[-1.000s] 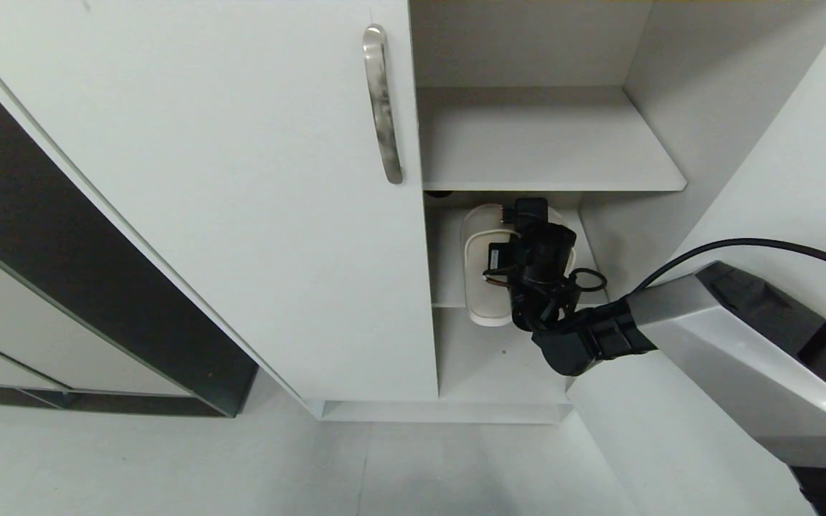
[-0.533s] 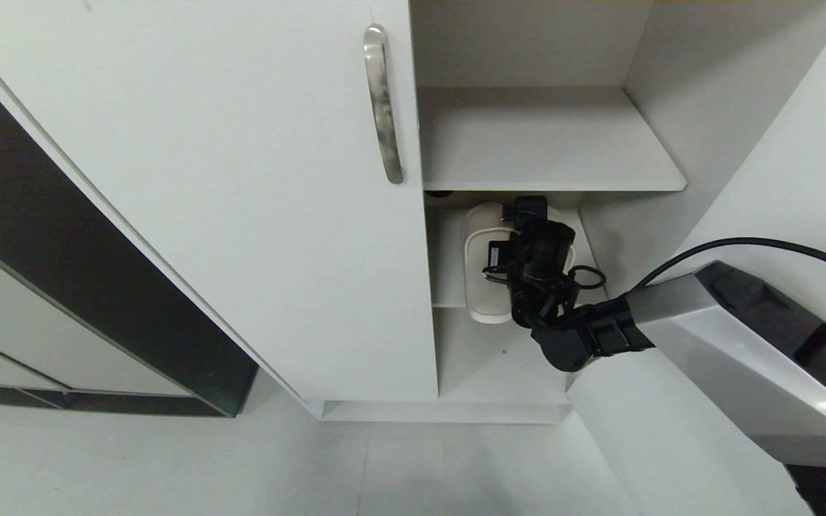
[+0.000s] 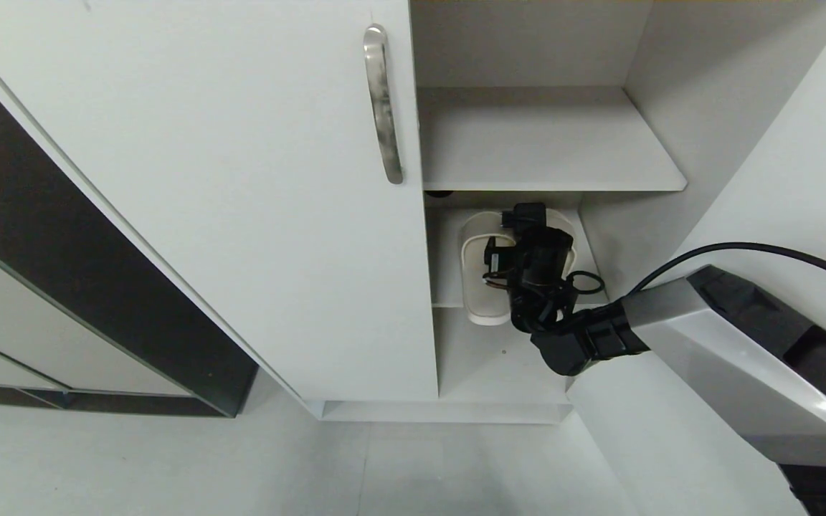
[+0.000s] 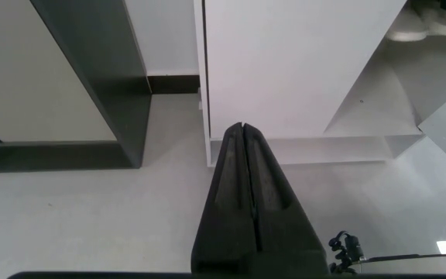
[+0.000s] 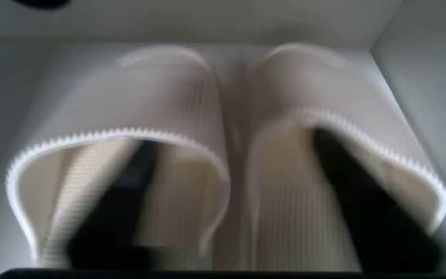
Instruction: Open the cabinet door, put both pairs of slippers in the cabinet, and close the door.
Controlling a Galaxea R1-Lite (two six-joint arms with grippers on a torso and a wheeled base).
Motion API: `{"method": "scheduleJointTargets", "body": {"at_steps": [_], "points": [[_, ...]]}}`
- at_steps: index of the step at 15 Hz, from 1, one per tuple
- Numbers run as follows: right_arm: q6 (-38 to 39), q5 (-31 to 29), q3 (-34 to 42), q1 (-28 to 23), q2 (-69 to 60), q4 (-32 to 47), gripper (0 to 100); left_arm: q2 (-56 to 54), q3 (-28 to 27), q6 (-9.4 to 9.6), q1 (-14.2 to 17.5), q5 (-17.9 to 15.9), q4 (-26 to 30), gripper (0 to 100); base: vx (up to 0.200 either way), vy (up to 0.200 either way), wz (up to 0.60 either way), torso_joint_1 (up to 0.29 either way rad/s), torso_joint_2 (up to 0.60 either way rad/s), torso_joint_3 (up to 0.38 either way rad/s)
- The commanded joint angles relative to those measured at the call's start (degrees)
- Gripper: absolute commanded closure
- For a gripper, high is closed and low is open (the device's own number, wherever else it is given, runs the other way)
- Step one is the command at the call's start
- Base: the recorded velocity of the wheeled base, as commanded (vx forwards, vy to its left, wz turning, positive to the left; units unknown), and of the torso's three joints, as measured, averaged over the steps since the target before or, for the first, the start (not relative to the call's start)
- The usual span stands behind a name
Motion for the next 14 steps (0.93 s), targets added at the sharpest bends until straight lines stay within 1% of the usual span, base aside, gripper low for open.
{"method": "scheduleJointTargets", "body": {"at_steps": [1, 5, 7, 9, 11, 14], "points": [[-0.2, -0.2, 5.0, 1.1, -3.7, -1.4, 0, 0.1, 0.0, 0.13, 0.0, 0.0, 0.0, 100, 0.000, 0.000, 0.00, 0.000, 0.00, 0.000], [-0.5, -0.6, 20.7, 5.7, -14.0, -6.5, 0, 0.1, 0.0, 0.13, 0.0, 0.0, 0.0, 100, 0.000, 0.000, 0.00, 0.000, 0.00, 0.000], [-0.1, -0.5, 28.6, 7.2, -18.8, -7.3, 0, 0.1, 0.0, 0.21, 0.0, 0.0, 0.0, 100, 0.000, 0.000, 0.00, 0.000, 0.00, 0.000], [0.2, -0.6, 36.8, 8.4, -21.5, -12.4, 0, 0.1, 0.0, 0.21, 0.0, 0.0, 0.0, 100, 0.000, 0.000, 0.00, 0.000, 0.00, 0.000], [0.2, -0.5, 38.8, 9.5, -21.2, -15.2, 0, 0.1, 0.0, 0.13, 0.0, 0.0, 0.0, 100, 0.000, 0.000, 0.00, 0.000, 0.00, 0.000], [0.2, -0.5, 39.4, 10.3, -21.1, -15.2, 0, 0.1, 0.0, -0.05, 0.0, -0.1, 0.0, 100, 0.000, 0.000, 0.00, 0.000, 0.00, 0.000]]}}
